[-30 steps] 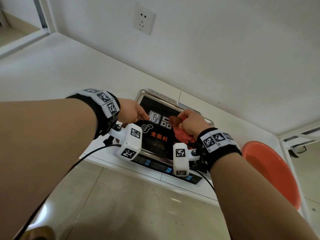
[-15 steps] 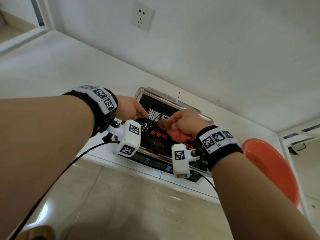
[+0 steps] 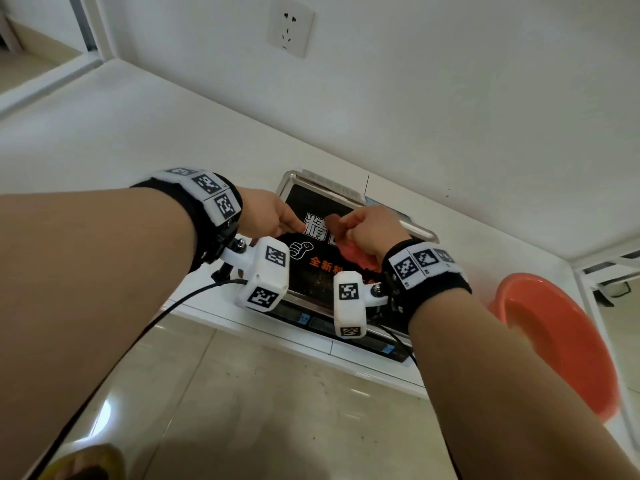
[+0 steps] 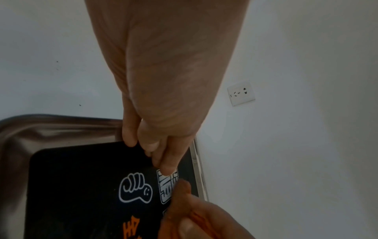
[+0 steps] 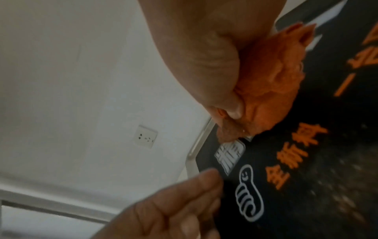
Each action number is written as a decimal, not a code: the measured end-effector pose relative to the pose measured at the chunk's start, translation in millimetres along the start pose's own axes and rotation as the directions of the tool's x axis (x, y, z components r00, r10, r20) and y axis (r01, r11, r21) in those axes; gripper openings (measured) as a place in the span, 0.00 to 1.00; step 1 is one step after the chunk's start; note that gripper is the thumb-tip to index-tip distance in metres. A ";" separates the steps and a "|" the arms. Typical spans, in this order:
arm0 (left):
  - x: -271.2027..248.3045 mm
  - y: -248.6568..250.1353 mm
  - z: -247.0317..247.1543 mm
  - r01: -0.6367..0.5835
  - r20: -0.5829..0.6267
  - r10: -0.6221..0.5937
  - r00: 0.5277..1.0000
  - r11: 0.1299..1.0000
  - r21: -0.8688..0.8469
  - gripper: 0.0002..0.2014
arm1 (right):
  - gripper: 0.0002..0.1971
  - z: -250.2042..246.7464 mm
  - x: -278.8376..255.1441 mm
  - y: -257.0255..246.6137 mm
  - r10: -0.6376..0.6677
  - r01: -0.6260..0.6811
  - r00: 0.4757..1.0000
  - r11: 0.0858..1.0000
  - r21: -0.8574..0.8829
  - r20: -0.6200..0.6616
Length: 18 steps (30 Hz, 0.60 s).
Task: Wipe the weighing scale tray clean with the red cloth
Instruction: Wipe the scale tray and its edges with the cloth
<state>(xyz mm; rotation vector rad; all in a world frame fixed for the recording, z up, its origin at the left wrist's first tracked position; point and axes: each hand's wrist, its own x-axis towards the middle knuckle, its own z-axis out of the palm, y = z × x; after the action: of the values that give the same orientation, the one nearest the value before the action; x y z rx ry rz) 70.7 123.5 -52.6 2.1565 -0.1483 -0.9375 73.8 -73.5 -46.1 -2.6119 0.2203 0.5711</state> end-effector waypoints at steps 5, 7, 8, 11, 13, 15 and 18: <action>1.7 -0.8 1.0 -0.003 -0.007 0.002 1.000 0.999 -0.045 0.28 | 0.17 11.7 -14.1 -12.6 -0.114 0.122 0.970 0.992 -0.021 0.216; -0.2 0.2 2.3 0.001 -0.025 -0.002 1.000 0.999 -0.050 0.28 | 0.16 8.2 -19.6 -11.9 -0.102 0.127 0.947 0.990 -0.064 0.303; -1.0 1.6 2.9 -0.003 -0.031 0.002 1.000 0.999 -0.052 0.27 | 0.15 4.0 -22.1 -9.8 -0.085 0.113 0.942 0.991 -0.069 0.324; -3.6 5.4 3.8 -0.006 -0.042 0.004 0.999 0.999 -0.050 0.25 | 0.16 -14.0 -24.1 3.4 -0.053 0.065 0.970 0.997 -0.042 0.236; -6.8 5.7 4.0 -0.007 -0.044 0.005 0.999 0.999 -0.045 0.24 | 0.16 -24.8 -22.5 14.8 0.004 -0.008 0.996 0.999 0.046 0.086; -7.2 5.4 3.6 -0.010 -0.045 0.008 0.999 1.000 -0.029 0.25 | 0.15 -24.9 -20.7 25.4 0.064 -0.063 0.998 0.992 0.107 -0.010; -7.7 7.4 3.9 -0.005 -0.045 0.004 0.999 1.000 -0.021 0.24 | 0.16 -7.6 -18.8 31.4 0.034 -0.037 0.999 0.997 0.073 0.042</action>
<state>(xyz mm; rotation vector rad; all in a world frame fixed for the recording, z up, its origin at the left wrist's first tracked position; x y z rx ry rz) 63.9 118.9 -44.8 2.1553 -0.1204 -0.8831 51.9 -103.7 -44.3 -2.5268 0.2697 0.6166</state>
